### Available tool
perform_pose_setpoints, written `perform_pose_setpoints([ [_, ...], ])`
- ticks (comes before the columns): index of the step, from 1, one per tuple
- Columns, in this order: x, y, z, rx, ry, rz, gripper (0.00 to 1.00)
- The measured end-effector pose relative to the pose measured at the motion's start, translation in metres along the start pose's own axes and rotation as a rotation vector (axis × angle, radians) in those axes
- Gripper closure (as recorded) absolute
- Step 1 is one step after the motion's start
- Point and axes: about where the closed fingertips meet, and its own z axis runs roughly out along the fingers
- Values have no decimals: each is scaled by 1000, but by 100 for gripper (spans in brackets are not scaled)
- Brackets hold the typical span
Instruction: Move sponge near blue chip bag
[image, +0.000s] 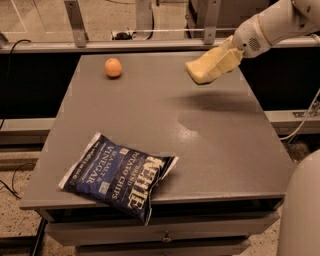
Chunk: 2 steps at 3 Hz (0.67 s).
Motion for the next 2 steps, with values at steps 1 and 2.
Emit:
perform_pose_setpoints([
  [1,-13,33,-4,-71,-4,-75,100],
  [2,-16,63,6,-151,-3,-131,100],
])
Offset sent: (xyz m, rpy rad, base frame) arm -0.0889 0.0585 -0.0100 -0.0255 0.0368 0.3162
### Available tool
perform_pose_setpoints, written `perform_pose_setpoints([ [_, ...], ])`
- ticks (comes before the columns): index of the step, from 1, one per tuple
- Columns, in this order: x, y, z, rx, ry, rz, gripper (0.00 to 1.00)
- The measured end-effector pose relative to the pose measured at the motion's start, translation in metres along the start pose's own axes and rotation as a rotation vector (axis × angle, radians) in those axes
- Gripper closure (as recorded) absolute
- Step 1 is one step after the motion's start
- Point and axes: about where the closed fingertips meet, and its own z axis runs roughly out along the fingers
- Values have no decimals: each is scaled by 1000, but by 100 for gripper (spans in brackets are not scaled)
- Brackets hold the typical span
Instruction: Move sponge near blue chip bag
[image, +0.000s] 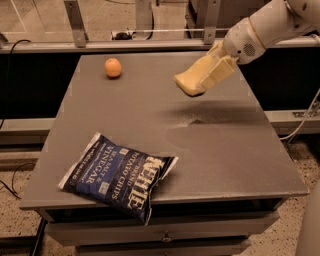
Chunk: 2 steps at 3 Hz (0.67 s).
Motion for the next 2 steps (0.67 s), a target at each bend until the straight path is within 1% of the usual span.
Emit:
perform_pose_setpoints([
  [1,-5,28,13,-68,-2,-49,100],
  [2,-12,52,22,-116,2,-94,100],
])
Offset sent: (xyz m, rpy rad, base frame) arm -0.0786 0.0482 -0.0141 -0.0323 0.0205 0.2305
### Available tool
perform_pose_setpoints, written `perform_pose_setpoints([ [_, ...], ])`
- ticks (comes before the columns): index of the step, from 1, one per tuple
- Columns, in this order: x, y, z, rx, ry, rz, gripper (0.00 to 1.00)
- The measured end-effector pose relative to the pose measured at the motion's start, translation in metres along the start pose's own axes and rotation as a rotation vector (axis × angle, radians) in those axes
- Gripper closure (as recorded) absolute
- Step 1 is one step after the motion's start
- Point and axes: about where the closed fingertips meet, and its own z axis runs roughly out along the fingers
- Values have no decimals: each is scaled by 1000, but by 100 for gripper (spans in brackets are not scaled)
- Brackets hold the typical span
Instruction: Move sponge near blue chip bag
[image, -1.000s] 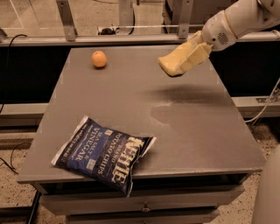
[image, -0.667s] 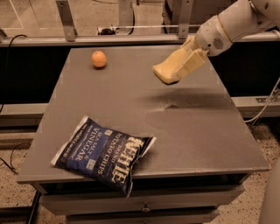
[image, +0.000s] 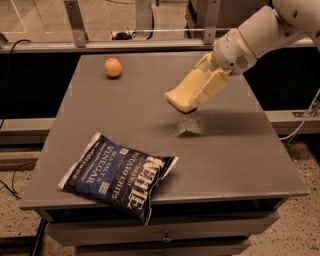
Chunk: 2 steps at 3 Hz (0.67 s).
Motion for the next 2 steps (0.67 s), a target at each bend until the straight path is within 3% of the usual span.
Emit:
perform_pose_setpoints([
  [2,-4,35,18,-62,32,-54,100],
])
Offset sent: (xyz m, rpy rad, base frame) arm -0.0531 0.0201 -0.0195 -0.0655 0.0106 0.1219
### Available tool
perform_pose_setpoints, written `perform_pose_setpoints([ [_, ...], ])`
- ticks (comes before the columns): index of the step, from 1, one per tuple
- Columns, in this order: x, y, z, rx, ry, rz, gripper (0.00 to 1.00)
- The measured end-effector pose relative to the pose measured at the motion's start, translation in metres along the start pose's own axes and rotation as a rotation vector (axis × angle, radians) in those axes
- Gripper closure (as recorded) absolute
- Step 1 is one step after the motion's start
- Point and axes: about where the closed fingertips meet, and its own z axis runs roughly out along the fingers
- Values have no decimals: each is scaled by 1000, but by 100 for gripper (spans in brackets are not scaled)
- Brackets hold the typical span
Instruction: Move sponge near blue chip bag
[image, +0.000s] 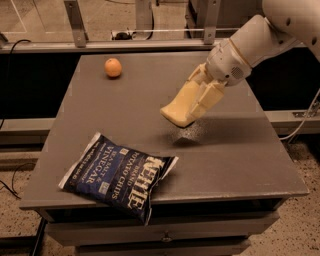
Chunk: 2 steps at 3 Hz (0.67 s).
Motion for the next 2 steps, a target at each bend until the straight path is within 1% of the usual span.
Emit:
perform_pose_setpoints([
  [1,2,17,13,-56,19,-21,75],
  [2,1,28,21,-93,21,-27,52],
])
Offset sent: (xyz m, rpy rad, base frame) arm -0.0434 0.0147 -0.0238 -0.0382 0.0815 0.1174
